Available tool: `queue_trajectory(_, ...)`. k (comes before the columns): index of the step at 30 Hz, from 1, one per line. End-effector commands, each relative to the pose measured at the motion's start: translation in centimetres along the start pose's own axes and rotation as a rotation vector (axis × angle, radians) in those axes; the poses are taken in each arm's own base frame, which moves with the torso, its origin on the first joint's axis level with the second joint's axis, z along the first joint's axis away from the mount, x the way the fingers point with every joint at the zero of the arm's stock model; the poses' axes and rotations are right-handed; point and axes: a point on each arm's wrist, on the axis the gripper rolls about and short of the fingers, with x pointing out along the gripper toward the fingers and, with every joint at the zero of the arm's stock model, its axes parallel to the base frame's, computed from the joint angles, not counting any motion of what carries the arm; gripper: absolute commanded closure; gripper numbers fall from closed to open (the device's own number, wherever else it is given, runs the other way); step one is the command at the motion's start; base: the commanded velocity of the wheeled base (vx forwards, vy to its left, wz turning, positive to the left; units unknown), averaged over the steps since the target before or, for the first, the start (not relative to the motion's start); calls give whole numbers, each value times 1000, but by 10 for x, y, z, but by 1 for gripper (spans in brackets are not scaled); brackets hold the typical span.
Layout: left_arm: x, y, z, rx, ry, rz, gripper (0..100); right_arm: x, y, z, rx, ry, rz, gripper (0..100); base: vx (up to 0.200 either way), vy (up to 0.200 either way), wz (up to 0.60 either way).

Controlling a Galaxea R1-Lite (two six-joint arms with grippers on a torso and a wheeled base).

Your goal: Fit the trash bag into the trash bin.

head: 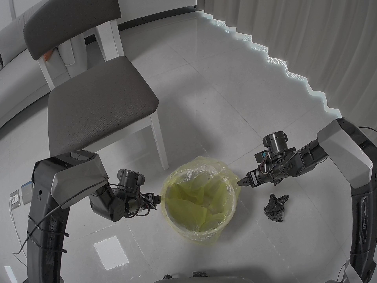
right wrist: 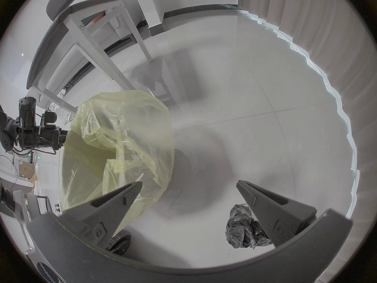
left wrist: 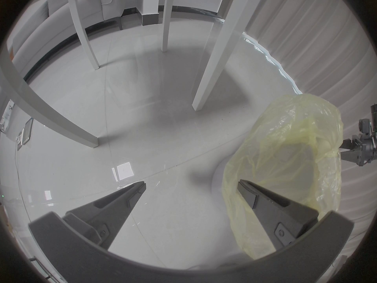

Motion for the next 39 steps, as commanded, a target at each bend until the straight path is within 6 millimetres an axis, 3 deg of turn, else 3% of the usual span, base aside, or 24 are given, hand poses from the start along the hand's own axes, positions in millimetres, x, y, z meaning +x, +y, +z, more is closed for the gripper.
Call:
queue_trajectory(1,5,1,0,-2,-3,2,0,-2,-6,1,8,-8,-8,0,0,0,0)
queue_trajectory(13,2,2,1,-4,-9,6,0,29,7,4,-21,-4,8,0,0,0,0)
queue_trajectory(27,-1,-4,6,5,-25,-6,0,74,2,-1,-18,126,10,0,0,0,0)
queue_trajectory(32,-7,-2,8,-1,-29,-3,0,68,-15,-1,11,145,-31,0,0,0,0)
queue_trajectory(39,-28,-1,23,-13,-68,-11,0,36,-51,-3,57,160,-78,0,0,0,0)
